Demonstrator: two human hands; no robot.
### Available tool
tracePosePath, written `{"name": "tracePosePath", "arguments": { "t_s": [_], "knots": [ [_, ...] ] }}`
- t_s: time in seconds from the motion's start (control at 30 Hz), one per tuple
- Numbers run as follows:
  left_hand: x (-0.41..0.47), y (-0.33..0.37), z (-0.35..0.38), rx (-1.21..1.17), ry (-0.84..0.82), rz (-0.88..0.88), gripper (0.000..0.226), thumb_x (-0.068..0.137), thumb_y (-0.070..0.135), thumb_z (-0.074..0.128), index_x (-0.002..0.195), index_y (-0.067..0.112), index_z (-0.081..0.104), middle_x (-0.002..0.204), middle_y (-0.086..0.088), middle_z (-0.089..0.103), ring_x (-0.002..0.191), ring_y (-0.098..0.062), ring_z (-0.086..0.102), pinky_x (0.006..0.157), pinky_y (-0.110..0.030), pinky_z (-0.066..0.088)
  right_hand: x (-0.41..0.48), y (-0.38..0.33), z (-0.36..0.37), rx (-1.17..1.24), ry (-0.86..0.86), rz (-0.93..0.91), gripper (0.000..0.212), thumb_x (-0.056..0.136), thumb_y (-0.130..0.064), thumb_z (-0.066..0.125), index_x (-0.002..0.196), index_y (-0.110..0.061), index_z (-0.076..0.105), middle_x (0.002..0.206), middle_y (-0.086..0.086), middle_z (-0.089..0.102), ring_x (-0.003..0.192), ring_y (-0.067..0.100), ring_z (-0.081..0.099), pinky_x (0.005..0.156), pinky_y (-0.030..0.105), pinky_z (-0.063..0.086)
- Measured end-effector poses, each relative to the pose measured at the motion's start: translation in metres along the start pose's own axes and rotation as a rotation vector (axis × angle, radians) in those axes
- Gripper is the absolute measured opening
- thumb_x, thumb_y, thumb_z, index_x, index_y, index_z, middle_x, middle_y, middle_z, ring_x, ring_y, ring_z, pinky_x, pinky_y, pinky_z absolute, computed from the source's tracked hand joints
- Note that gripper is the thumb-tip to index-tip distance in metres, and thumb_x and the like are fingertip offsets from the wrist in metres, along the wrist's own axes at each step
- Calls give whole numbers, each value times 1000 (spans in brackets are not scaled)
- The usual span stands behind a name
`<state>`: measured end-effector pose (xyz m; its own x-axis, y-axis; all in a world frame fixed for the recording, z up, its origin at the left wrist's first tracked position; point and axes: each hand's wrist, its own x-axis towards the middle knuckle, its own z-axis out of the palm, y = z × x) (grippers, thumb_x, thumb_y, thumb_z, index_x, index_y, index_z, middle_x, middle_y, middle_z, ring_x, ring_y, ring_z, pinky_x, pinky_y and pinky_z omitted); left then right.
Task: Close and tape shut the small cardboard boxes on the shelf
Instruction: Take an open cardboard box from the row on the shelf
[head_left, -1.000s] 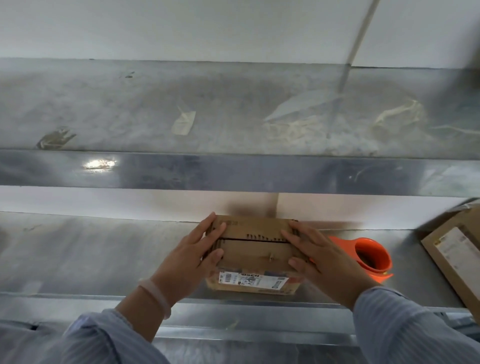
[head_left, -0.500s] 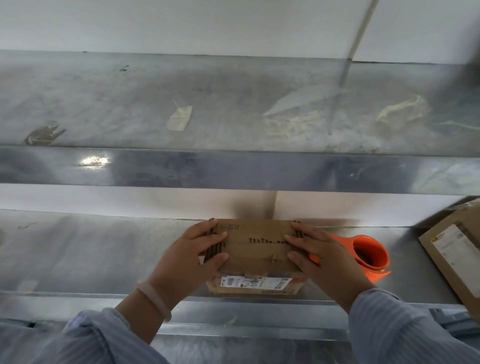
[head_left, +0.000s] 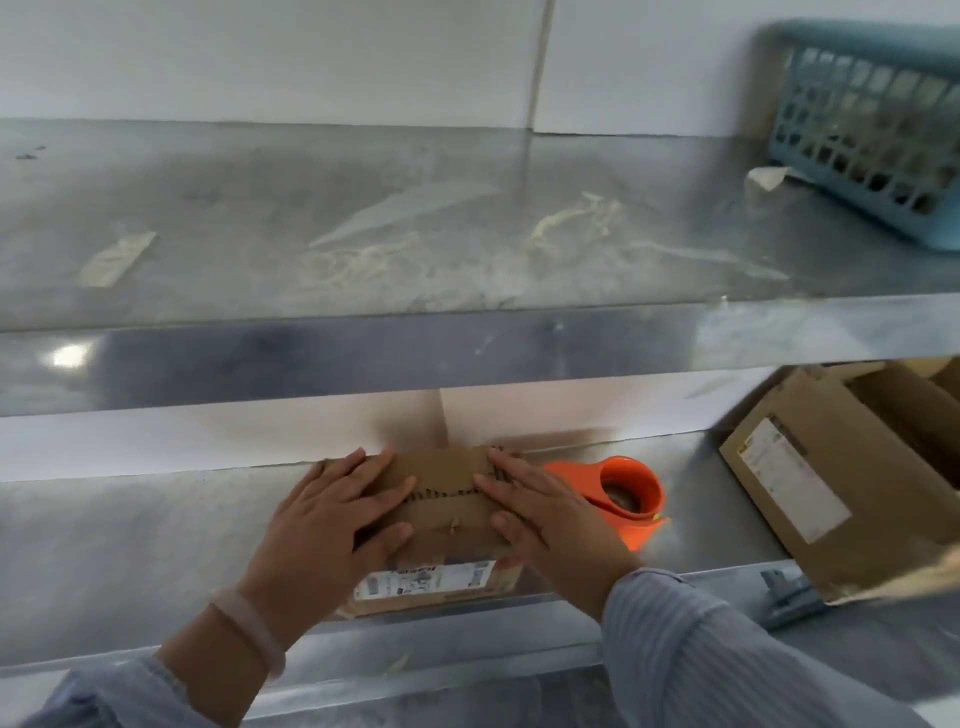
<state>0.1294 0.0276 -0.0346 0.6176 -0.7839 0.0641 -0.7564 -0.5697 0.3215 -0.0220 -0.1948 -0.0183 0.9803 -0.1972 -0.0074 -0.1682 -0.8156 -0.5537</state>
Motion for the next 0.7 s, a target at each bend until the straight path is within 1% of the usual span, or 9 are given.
{"name": "tracePosePath", "arguments": {
  "t_s": [0.07, 0.17, 0.2, 0.27, 0.33, 0.4, 0.57, 0.63, 0.7],
  "knots": [
    [1, -2, -1, -7, 9, 6, 78, 78, 88, 2, 137, 53, 39, 154, 24, 21, 146, -2, 13, 121, -32, 6, -11, 14, -5, -1, 51, 28, 54, 98, -38, 52, 149, -38, 33, 152, -27, 25, 133, -8, 25, 108, 7, 13],
    [1, -2, 1, -14, 22, 13, 77, 81, 87, 9, 136, 48, 47, 153, 20, 29, 144, -3, 19, 121, -34, 13, -26, 55, -11, -15, 283, 283, 59, 88, -41, 66, 141, -31, 42, 137, -9, 51, 126, 13, 46, 105, 24, 33],
    [1, -2, 2, -24, 29, 15, 76, 82, 86, 11, 135, 47, 48, 153, 19, 31, 144, -4, 20, 121, -35, 15, -29, 68, -14, -61, 289, 353, 63, 85, -47, 65, 140, -28, 42, 133, -5, 53, 123, 18, 48, 105, 30, 36],
    [1, -3, 4, -41, 43, 17, 72, 84, 85, 15, 134, 47, 50, 152, 18, 34, 144, -5, 24, 120, -37, 17, -31, 89, -18, -182, 183, 403, 71, 84, -57, 58, 144, -27, 34, 133, -4, 56, 119, 21, 51, 107, 36, 36],
    [1, -4, 5, -49, 61, 21, 71, 84, 84, 18, 133, 46, 52, 151, 17, 37, 143, -6, 26, 120, -37, 18, -32, 103, -17, -316, 16, 375, 73, 89, -52, 55, 150, -29, 20, 137, -5, 56, 122, 20, 51, 113, 38, 29],
    [1, -3, 6, -61, 79, 22, 71, 84, 84, 20, 133, 45, 54, 150, 18, 38, 142, -6, 28, 119, -37, 19, -30, 112, -13, -463, -78, 293, 77, 94, -49, 49, 154, -31, 6, 139, -7, 56, 124, 18, 52, 119, 41, 20],
    [1, -3, 7, -57, 80, 26, 67, 86, 82, 22, 132, 45, 54, 150, 18, 37, 142, -6, 27, 119, -31, 14, -23, 118, -15, -626, -108, 134, 77, 97, -49, 41, 156, -29, -4, 129, -5, 63, 116, 17, 60, 120, 38, 12],
    [1, -4, 8, -59, 73, 15, 68, 85, 83, 21, 133, 46, 53, 151, 20, 35, 143, -5, 25, 120, -33, 15, -21, 119, -18, -643, -118, 84, 82, 95, -48, 46, 156, -26, -6, 126, -2, 65, 118, 18, 59, 119, 35, 16],
    [0, -3, 8, -57, 73, 10, 68, 85, 83, 21, 133, 46, 52, 151, 21, 34, 143, -3, 23, 120, -35, 15, -18, 120, -20, -650, -126, 73, 89, 93, -46, 52, 156, -25, -7, 127, 0, 64, 119, 19, 58, 114, 33, 29]
  ]
}}
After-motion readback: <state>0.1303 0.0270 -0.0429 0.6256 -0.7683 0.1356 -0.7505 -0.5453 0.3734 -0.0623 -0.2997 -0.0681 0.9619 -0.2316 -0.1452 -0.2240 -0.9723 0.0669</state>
